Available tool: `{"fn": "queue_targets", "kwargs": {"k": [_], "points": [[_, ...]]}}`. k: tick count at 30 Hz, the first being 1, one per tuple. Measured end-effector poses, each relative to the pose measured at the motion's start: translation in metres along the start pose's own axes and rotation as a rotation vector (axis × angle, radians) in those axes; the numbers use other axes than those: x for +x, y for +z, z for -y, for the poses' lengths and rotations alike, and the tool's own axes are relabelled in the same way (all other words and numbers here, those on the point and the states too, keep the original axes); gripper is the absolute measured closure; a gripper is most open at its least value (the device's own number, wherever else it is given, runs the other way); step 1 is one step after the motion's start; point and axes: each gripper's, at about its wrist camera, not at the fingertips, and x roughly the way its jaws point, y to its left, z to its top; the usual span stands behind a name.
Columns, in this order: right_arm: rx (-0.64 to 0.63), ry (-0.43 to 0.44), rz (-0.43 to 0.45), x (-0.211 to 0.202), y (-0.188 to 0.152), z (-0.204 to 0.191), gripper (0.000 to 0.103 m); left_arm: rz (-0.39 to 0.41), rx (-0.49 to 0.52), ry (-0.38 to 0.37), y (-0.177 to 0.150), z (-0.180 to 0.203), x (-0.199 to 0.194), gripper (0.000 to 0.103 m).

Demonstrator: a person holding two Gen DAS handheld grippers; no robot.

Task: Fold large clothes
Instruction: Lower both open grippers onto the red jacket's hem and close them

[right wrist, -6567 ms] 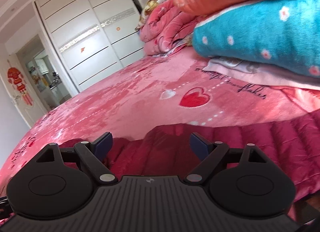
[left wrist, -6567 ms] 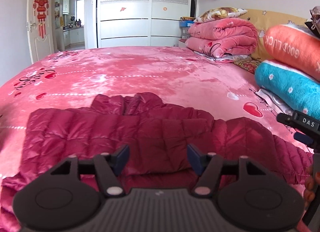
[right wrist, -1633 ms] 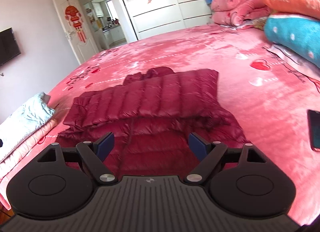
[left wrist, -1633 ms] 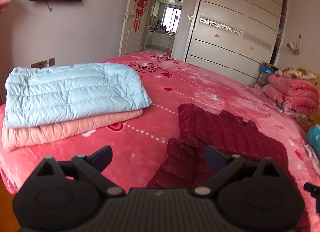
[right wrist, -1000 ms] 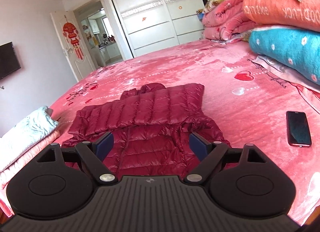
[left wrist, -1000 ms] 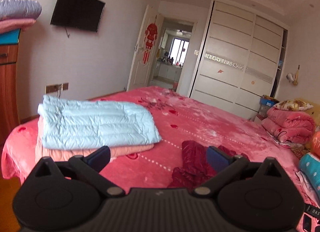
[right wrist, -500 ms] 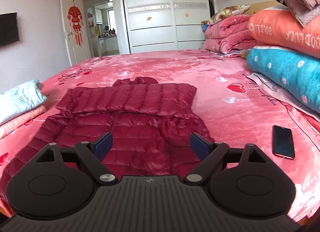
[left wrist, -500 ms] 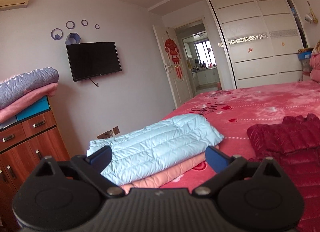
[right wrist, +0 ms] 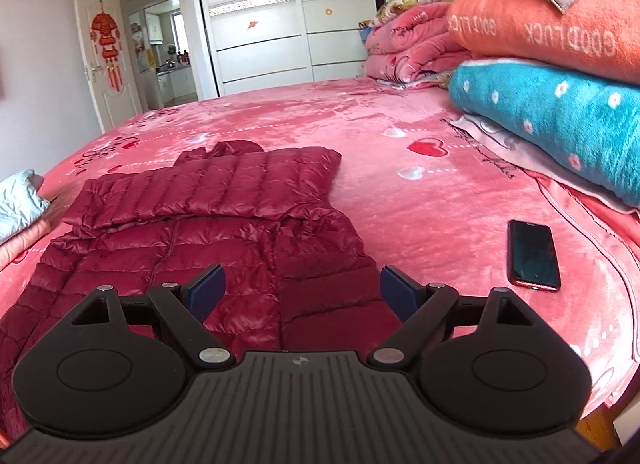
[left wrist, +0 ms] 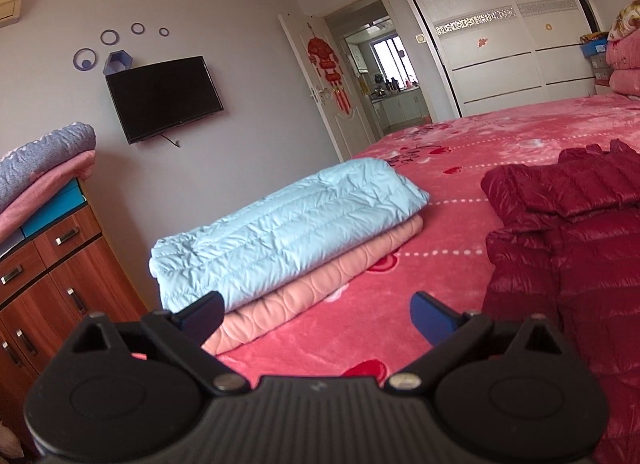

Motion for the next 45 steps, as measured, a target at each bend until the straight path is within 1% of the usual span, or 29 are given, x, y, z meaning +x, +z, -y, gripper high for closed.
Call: {"fn": "queue_targets", "kwargs": {"k": [4, 6, 7, 10, 12, 14, 16, 18, 22, 25, 28, 31, 35, 37, 40, 41, 42, 45], "points": [[0.013, 0.036, -0.083, 0.007, -0.001, 0.01, 0.0, -0.028, 0.0, -0.035, -0.012, 0.011, 0.004, 0.004], [-0.009, 0.05, -0.131, 0.007, -0.003, 0.012, 0.0, -0.058, -0.011, -0.064, -0.017, 0.015, 0.007, 0.004], [-0.022, 0.054, -0.156, 0.008, -0.004, 0.013, 0.0, -0.07, -0.023, -0.091, -0.019, 0.016, 0.008, 0.004], [-0.019, 0.103, -0.23, 0.013, -0.006, 0.02, 0.0, -0.111, -0.057, -0.173, -0.026, 0.019, 0.013, 0.006], [-0.016, 0.117, -0.271, 0.016, -0.008, 0.024, 0.0, -0.133, -0.059, -0.216, -0.03, 0.021, 0.016, 0.011], [-0.009, 0.133, -0.307, 0.017, -0.009, 0.029, 0.0, -0.15, -0.06, -0.259, -0.034, 0.024, 0.018, 0.012], [0.01, 0.154, -0.341, 0.019, -0.01, 0.036, 0.0, -0.192, -0.069, -0.305, -0.036, 0.026, 0.023, 0.015], [0.029, 0.155, -0.373, 0.02, -0.012, 0.042, 0.0, -0.238, -0.077, -0.362, -0.04, 0.028, 0.029, 0.017], [0.071, 0.197, -0.433, 0.027, -0.017, 0.049, 0.0, -0.298, -0.088, -0.422, -0.047, 0.03, 0.036, 0.02], [0.079, 0.205, -0.475, 0.035, -0.021, 0.051, 0.0, -0.328, -0.124, -0.45, -0.049, 0.027, 0.042, 0.02], [0.105, 0.213, -0.498, 0.039, -0.022, 0.054, 0.0, -0.334, -0.125, -0.469, -0.05, 0.026, 0.045, 0.02], [0.134, 0.203, -0.542, 0.049, -0.021, 0.057, 0.0, -0.359, -0.139, -0.489, -0.053, 0.027, 0.051, 0.02], [0.14, 0.202, -0.571, 0.052, -0.021, 0.057, 0.0, -0.372, -0.142, -0.517, -0.055, 0.029, 0.055, 0.021], [0.148, 0.188, -0.583, 0.055, -0.022, 0.058, 0.0, -0.378, -0.151, -0.535, -0.056, 0.029, 0.055, 0.023], [0.171, 0.145, -0.52, 0.045, -0.02, 0.065, 0.0, -0.374, -0.152, -0.543, -0.056, 0.028, 0.056, 0.024], [0.182, 0.131, -0.512, 0.043, -0.02, 0.066, 0.0, -0.374, -0.15, -0.545, -0.056, 0.028, 0.056, 0.024], [0.192, 0.116, -0.519, 0.044, -0.021, 0.069, 0.0, -0.373, -0.147, -0.547, -0.057, 0.029, 0.056, 0.024], [0.192, 0.077, -0.578, 0.055, -0.025, 0.07, 0.0, -0.375, -0.145, -0.549, -0.057, 0.032, 0.058, 0.023]]}}
